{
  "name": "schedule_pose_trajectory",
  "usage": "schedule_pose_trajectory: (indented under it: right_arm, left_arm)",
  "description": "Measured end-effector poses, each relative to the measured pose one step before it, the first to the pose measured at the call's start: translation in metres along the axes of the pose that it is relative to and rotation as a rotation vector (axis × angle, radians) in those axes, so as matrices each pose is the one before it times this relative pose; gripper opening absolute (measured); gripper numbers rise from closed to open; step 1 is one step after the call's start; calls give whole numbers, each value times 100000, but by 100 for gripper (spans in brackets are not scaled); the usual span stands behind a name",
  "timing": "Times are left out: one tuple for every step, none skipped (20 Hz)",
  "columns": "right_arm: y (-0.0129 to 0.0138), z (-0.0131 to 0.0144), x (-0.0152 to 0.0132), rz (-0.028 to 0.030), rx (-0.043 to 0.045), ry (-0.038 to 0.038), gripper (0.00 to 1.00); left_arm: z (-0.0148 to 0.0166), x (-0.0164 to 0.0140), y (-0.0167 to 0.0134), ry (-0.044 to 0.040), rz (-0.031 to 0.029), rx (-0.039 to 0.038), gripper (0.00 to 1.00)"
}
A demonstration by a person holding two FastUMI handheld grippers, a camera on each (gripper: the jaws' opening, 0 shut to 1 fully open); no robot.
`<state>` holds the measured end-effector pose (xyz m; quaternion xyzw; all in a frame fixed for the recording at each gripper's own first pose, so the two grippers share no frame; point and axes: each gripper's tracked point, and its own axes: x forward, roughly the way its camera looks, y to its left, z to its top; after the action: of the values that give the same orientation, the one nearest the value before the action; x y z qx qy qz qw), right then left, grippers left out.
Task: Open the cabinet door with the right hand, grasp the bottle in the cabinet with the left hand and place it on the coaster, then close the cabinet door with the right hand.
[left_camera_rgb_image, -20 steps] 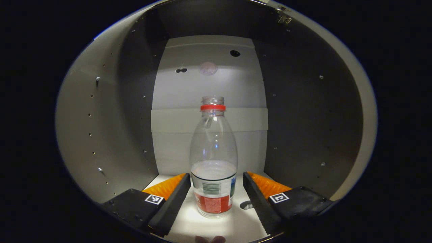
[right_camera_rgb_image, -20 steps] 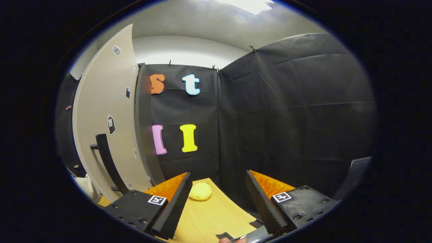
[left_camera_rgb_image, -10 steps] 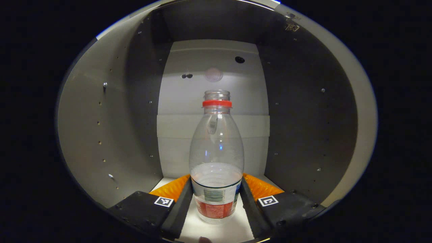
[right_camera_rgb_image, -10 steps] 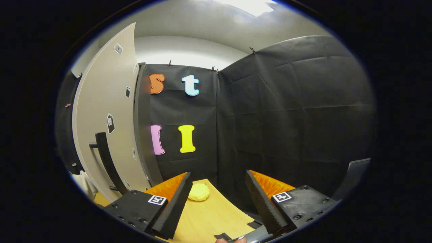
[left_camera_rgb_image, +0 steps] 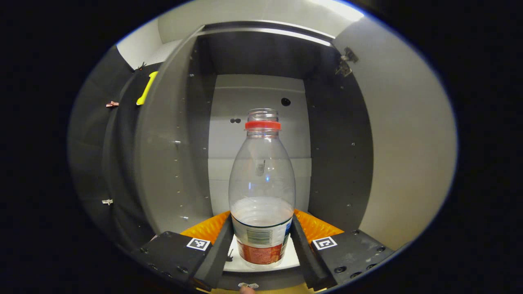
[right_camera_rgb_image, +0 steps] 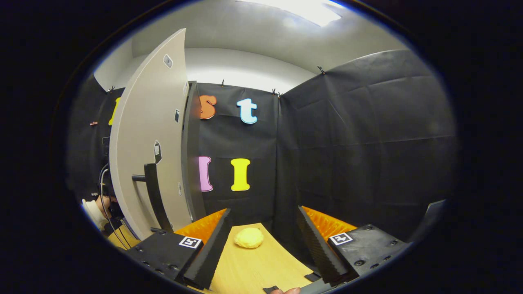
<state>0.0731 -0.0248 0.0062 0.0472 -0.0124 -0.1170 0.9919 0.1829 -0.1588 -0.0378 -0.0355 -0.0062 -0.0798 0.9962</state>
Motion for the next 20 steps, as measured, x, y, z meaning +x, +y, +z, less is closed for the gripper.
schedule_pose_trajectory:
  right_arm:
    - [262, -53, -73, 603, 236, 105, 97]
    - [217, 4, -17, 715, -486, -64, 97]
    - [118, 66, -4, 693, -1194, -369, 97]
    - [-133, 1, 41, 463, -1816, -117, 97]
    - [-134, 163, 54, 349, -1646, -713, 98]
    - [-53, 42, 107, 353, -574, -58, 100]
    - [225, -47, 18, 689, 353, 66, 97]
    - [285, -22, -7, 488, 336, 12, 97]
    - [100, -70, -67, 306, -126, -152, 98]
    - [98, 13, 75, 396, -444, -212, 97]
    - [73, 128, 68, 196, -733, -228, 97]
    - [-32, -41, -4, 141, -783, 54, 97]
    - [13, 11, -37, 145, -282, -62, 96]
    - [7, 78, 30, -145, 192, -166, 97]
    - [-41, 72, 7, -203, 304, -206, 97]
    - [168, -25, 145, -207, -266, -105, 97]
    - [50, 26, 77, 177, -779, -489, 97]
    - [-111, 26, 77, 97, -892, -160, 98]
    - [-64, 11, -25, -18, -629, -148, 98]
    - [24, 76, -41, 174, -95, -202, 98]
  left_arm:
    - [435, -1415, 643, -1110, 160, -157, 76]
    - [254, -1403, 718, -1032, -82, -14, 75]
    - [197, -1511, 552, -408, 69, 81, 75]
    - [74, -1396, 582, -511, -56, 182, 76]
    - [177, -1564, 405, -912, -304, -17, 75]
    - [89, -1327, 388, -939, -711, -263, 76]
    - [87, -1307, 293, -939, -921, 4, 75]
    - [-194, -1234, 435, -571, -278, 518, 75]
    - [-311, -1261, 547, -7, 306, 689, 76]
    - [-542, -1211, 526, 763, 587, 927, 76]
    - [-767, -976, 862, 927, 1011, 1133, 75]
    - [-721, -1013, 430, 689, 435, 1558, 75]
    - [-876, -751, 425, 482, 418, 2405, 76]
    - [-989, -901, 616, 429, 1335, 2868, 76]
    - [-1108, -848, 407, 1136, 645, 2638, 76]
    - [-1257, -681, -92, 1044, 117, 1471, 76]
    - [-978, -578, -143, 616, -1132, -102, 75]
    - [-959, -469, -332, 103, -1497, -933, 76]
    - [-890, -498, -125, -250, -907, -1159, 76]
    - [-961, -588, -28, -362, -508, -1323, 76]
